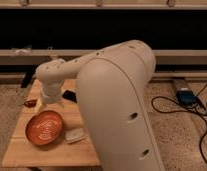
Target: Stand the bottle upright
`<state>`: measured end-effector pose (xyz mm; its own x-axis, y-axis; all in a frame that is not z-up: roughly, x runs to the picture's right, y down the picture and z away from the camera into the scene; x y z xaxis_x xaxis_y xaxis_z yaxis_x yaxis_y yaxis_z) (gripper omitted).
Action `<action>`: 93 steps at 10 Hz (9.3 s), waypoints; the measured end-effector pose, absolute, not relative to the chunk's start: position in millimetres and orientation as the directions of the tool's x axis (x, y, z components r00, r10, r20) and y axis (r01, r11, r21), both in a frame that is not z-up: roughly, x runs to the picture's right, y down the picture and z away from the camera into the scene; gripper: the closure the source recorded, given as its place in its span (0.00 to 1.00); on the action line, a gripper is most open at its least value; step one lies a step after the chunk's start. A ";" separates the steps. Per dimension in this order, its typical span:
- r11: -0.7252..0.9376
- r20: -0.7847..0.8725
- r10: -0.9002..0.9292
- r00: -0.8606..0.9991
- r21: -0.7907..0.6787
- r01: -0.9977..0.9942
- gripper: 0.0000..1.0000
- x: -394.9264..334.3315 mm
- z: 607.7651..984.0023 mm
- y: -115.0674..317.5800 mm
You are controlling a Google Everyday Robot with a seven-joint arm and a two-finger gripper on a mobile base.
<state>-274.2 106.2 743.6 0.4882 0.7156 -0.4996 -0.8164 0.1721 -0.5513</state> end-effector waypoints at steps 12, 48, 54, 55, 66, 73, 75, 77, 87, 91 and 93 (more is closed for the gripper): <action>0.172 -0.499 0.716 0.488 -0.551 -0.816 0.20 -274.2 743.5 106.1; 0.630 -0.355 0.474 0.806 -0.503 -0.592 0.20 -140.4 902.1 100.5; 0.676 -0.362 0.437 0.823 -0.471 -0.567 0.20 -124.6 912.5 103.5; 0.684 -0.359 0.433 0.827 -0.466 -0.561 0.20 -118.7 912.9 104.9; 0.728 -0.314 0.423 0.850 -0.441 -0.525 0.42 -118.6 912.8 96.6; 0.781 -0.339 0.306 0.890 -0.445 -0.438 0.84 -125.7 917.8 101.6; 0.780 -0.341 0.319 0.884 -0.436 -0.449 0.84 -120.9 915.1 93.5; 0.769 -0.322 0.366 0.873 -0.424 -0.479 0.84 -116.9 909.0 77.7; 0.690 -0.116 0.589 0.800 -0.443 -0.573 0.84 -128.1 848.1 0.9; 0.622 0.025 0.720 0.693 -0.466 -0.629 0.84 -145.8 797.2 -33.9; 0.605 0.040 0.740 0.672 -0.475 -0.638 0.84 -150.3 793.9 -35.2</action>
<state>-150.3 -35.2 793.9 0.6718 0.7396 0.0399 -0.6384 0.6055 -0.4752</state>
